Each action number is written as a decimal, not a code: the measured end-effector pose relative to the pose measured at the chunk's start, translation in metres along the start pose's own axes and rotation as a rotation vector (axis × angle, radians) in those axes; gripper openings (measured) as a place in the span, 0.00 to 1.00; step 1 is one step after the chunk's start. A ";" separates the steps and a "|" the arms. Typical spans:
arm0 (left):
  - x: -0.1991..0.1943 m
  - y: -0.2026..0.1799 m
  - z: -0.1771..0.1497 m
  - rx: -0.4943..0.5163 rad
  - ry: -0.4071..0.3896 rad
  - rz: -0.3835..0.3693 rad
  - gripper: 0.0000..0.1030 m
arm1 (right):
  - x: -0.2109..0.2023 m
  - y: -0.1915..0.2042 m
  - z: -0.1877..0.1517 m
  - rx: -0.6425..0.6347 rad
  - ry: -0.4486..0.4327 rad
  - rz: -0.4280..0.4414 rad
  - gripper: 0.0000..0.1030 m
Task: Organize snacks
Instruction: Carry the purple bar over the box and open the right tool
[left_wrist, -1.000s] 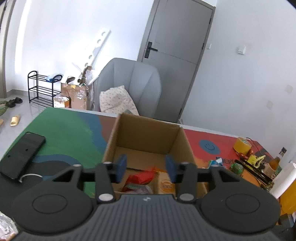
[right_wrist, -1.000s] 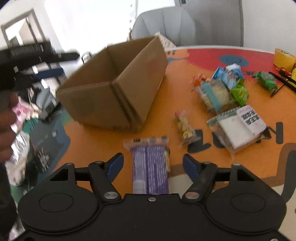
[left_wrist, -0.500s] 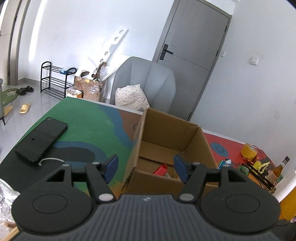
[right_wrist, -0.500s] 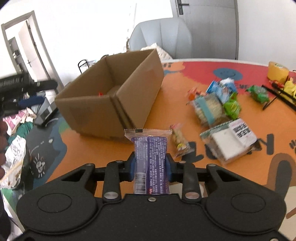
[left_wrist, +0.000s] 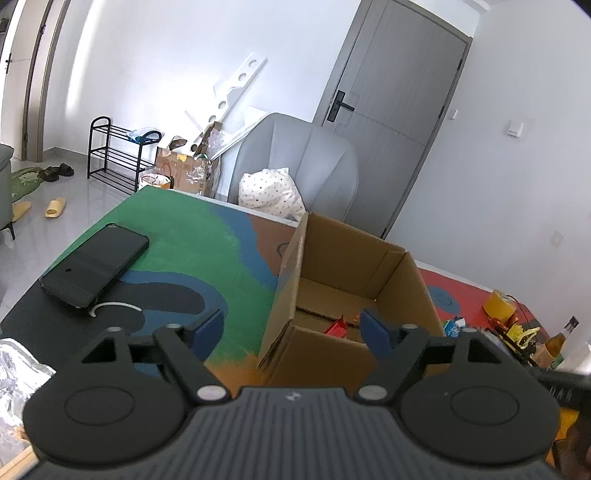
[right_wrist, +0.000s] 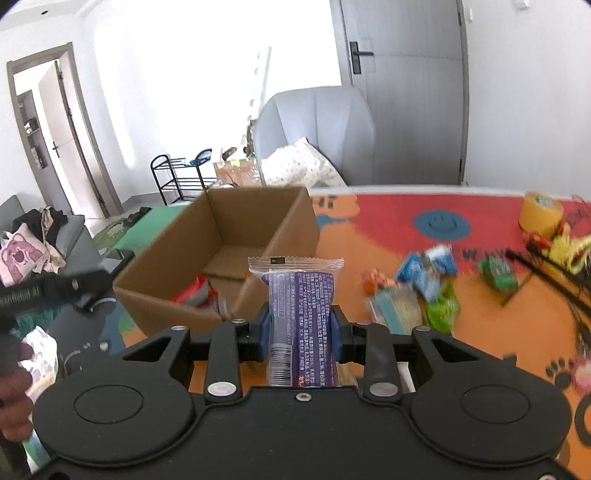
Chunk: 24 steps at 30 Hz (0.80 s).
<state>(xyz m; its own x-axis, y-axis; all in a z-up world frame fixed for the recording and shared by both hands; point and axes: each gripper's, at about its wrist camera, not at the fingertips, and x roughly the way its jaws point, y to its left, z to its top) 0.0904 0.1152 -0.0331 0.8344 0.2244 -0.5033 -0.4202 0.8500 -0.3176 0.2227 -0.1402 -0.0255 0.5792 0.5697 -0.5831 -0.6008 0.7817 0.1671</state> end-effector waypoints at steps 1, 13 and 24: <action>0.001 0.001 0.000 -0.004 0.004 -0.002 0.82 | 0.001 0.003 0.005 -0.007 -0.007 0.002 0.28; 0.013 0.015 0.008 -0.039 0.022 -0.009 0.86 | 0.034 0.041 0.051 -0.086 -0.039 0.046 0.28; 0.017 0.040 0.017 -0.075 0.012 0.051 0.86 | 0.055 0.069 0.070 -0.096 -0.114 0.068 0.63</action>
<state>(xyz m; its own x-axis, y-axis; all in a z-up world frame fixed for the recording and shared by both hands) 0.0938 0.1607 -0.0405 0.8070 0.2605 -0.5300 -0.4882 0.7993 -0.3505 0.2517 -0.0376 0.0097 0.5909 0.6500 -0.4779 -0.6875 0.7156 0.1233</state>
